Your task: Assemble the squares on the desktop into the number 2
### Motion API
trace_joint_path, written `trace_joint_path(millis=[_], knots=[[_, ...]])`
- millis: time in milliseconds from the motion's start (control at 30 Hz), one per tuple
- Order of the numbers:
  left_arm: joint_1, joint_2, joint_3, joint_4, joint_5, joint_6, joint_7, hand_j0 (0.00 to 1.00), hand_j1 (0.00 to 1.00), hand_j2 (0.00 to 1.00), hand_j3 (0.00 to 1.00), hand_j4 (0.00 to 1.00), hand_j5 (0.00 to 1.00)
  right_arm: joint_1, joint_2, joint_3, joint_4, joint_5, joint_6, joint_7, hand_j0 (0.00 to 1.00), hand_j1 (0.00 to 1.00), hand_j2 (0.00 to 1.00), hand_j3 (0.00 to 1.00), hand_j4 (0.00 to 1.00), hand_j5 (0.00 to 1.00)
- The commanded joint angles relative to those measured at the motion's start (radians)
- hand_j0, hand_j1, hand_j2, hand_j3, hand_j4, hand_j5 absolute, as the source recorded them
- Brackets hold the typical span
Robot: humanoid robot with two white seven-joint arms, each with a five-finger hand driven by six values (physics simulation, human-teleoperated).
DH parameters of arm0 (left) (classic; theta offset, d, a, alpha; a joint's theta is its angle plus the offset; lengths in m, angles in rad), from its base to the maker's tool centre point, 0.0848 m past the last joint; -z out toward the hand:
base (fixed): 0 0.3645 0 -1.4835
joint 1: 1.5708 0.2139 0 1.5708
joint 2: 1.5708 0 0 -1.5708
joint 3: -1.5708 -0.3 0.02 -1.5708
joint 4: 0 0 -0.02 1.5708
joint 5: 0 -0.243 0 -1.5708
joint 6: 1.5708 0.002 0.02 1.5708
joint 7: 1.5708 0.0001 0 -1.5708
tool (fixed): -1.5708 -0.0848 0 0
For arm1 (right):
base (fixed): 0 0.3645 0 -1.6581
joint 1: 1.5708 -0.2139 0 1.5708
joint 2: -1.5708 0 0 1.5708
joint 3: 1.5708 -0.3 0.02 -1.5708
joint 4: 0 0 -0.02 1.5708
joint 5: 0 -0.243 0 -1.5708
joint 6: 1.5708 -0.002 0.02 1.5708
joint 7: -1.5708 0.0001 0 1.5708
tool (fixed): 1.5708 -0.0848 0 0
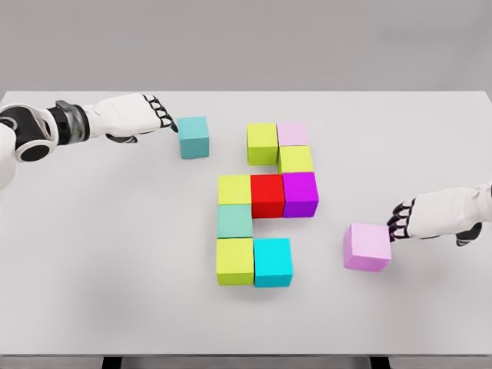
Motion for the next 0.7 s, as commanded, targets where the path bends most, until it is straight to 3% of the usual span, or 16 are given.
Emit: trace_joint_path(millis=[0, 367, 667], knots=[[0.0, -0.001, 0.003, 0.006, 0.004, 0.001, 0.0, 0.84, 0.84, 0.84, 0.84, 0.84, 0.84, 0.0, 0.0, -0.002, -0.031, -0.004, 0.002, 0.0, 1.0, 1.0, 1.0, 1.0, 1.0, 1.0], [-0.02, -0.047, 0.003, 0.101, -0.011, 0.001, 0.0, 0.85, 0.85, 0.85, 0.85, 0.85, 0.85, -0.002, -0.001, -0.014, -0.073, -0.005, 0.002, 0.0, 1.0, 1.0, 1.0, 1.0, 1.0, 1.0], [-0.025, -0.073, 0.001, 0.107, -0.026, 0.001, 0.0, 0.85, 0.85, 0.85, 0.85, 0.85, 0.85, -0.002, 0.006, -0.014, -0.08, -0.008, 0.002, 0.0, 1.0, 1.0, 1.0, 1.0, 1.0, 1.0]])
